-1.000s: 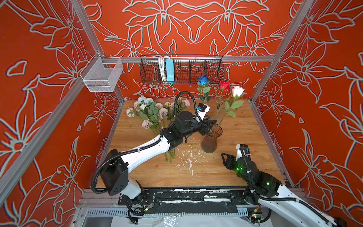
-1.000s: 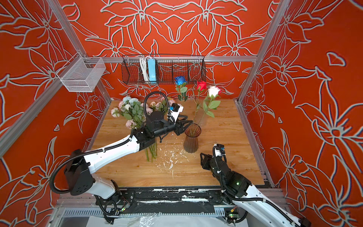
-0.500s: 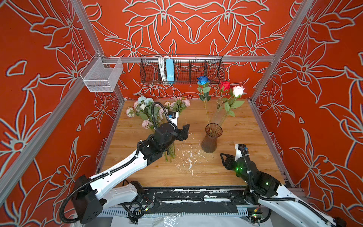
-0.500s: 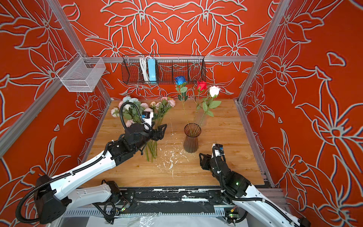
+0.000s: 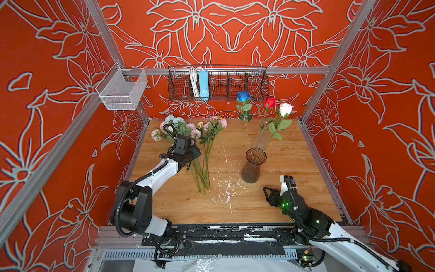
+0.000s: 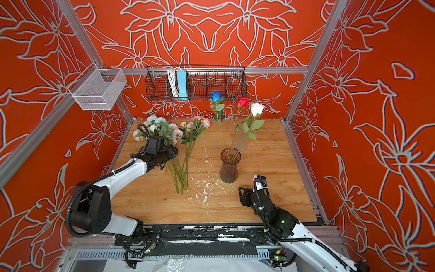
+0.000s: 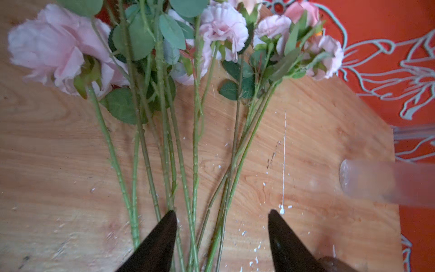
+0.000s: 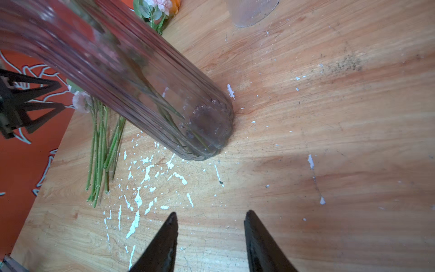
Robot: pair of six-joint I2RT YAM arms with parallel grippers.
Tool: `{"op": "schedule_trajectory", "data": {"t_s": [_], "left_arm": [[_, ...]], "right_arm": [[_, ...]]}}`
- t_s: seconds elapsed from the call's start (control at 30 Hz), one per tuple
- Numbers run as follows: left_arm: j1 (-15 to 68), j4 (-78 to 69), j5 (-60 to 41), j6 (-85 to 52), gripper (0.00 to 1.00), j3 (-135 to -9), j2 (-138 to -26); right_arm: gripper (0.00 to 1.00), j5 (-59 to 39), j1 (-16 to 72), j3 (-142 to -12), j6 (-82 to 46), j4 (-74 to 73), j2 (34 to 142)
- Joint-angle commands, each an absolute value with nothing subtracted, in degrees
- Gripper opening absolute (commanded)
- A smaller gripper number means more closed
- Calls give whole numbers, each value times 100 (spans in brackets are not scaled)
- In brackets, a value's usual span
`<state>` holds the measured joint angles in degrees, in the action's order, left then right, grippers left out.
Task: Arrange the flowers into the vase
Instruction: 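Move left gripper back to the bunch and grasp a stem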
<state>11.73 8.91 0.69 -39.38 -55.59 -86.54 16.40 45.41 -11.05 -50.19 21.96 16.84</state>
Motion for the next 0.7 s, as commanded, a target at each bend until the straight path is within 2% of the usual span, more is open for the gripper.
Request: {"op": "schedule_trajectory", "data": {"t_s": [0.0,0.17,0.43,0.67], "left_arm": [[1065,1212,250,-3832,45,-6259,-9256],[1055,2097,360,-3294,33,-7603,-10400],[1163,2623,46,-2828,35,-8857,-11559],[1360,3100,244,-2624,37,-9627,-12362]], "right_arm": [[44,1696,4514,-1011,-5107,2207,1634],[40,1715,4518,-971,-5104,2189,1661],[40,1793,4505,-977,-5008,2152,1811],[40,1784,4500,-984,-4970,1974,2063]]}}
